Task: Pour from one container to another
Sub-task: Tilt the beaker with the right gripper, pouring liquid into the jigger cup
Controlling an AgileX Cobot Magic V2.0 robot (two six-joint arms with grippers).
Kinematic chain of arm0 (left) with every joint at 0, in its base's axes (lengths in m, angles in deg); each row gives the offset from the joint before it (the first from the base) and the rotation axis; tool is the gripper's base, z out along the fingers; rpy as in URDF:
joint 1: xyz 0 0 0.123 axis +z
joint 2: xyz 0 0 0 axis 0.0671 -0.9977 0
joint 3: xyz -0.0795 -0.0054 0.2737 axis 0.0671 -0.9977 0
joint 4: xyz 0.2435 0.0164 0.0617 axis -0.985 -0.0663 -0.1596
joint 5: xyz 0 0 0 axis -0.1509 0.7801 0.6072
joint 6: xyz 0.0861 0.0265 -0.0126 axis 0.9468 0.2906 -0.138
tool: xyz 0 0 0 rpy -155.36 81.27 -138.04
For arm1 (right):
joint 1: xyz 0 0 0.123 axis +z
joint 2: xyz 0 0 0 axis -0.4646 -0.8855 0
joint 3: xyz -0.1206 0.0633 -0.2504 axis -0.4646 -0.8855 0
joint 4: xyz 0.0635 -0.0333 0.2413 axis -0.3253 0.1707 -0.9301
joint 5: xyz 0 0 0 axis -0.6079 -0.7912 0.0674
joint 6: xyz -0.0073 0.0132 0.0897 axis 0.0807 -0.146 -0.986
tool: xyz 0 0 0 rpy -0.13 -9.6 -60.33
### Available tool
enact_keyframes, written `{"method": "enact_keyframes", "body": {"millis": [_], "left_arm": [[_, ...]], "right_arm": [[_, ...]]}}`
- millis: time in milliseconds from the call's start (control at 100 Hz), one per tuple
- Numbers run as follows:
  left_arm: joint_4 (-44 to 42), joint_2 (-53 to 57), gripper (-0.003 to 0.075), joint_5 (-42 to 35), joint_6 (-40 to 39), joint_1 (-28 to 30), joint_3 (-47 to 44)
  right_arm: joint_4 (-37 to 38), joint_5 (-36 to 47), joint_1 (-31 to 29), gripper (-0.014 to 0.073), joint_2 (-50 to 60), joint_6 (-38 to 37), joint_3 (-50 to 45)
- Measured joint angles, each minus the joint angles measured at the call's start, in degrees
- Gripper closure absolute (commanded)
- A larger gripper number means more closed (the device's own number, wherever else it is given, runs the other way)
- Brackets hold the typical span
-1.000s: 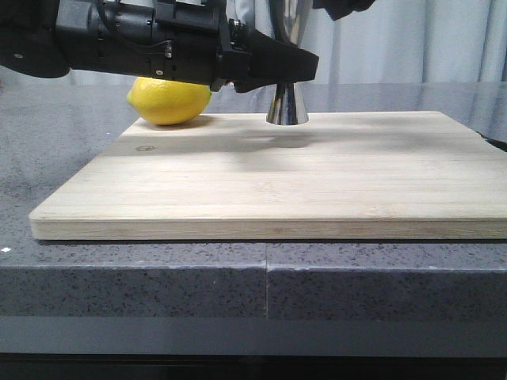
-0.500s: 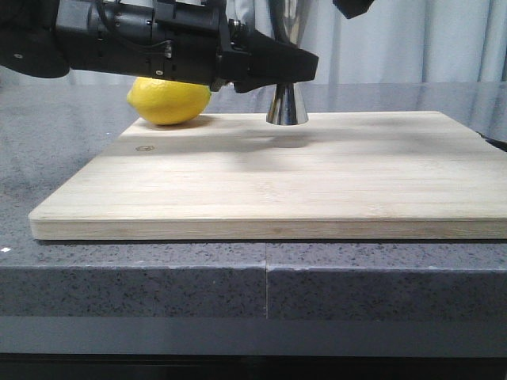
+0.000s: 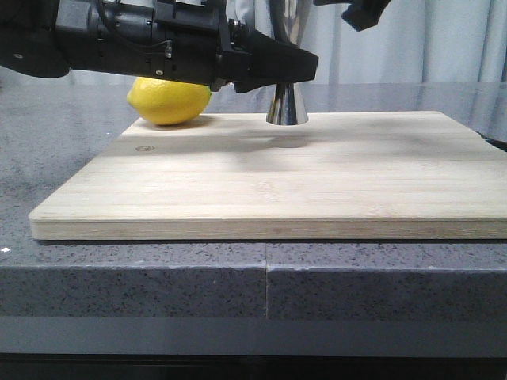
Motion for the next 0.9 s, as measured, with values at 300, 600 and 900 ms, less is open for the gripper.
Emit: {"method": "enact_keyframes", "body": {"millis": [300, 600, 900], "left_arm": [[-1.34, 0.00, 0.0680, 0.33, 0.00, 0.00, 0.00], [-2.17, 0.00, 0.0680, 0.98, 0.00, 0.00, 0.00], [-2.17, 0.00, 0.0680, 1.09, 0.00, 0.00, 0.00]], "right_arm": [[3.28, 0.00, 0.00, 0.0322, 0.00, 0.00, 0.00], [6.14, 0.00, 0.00, 0.0322, 0.00, 0.14, 0.00], [8.68, -0.32, 0.00, 0.0322, 0.00, 0.14, 0.05]]}}
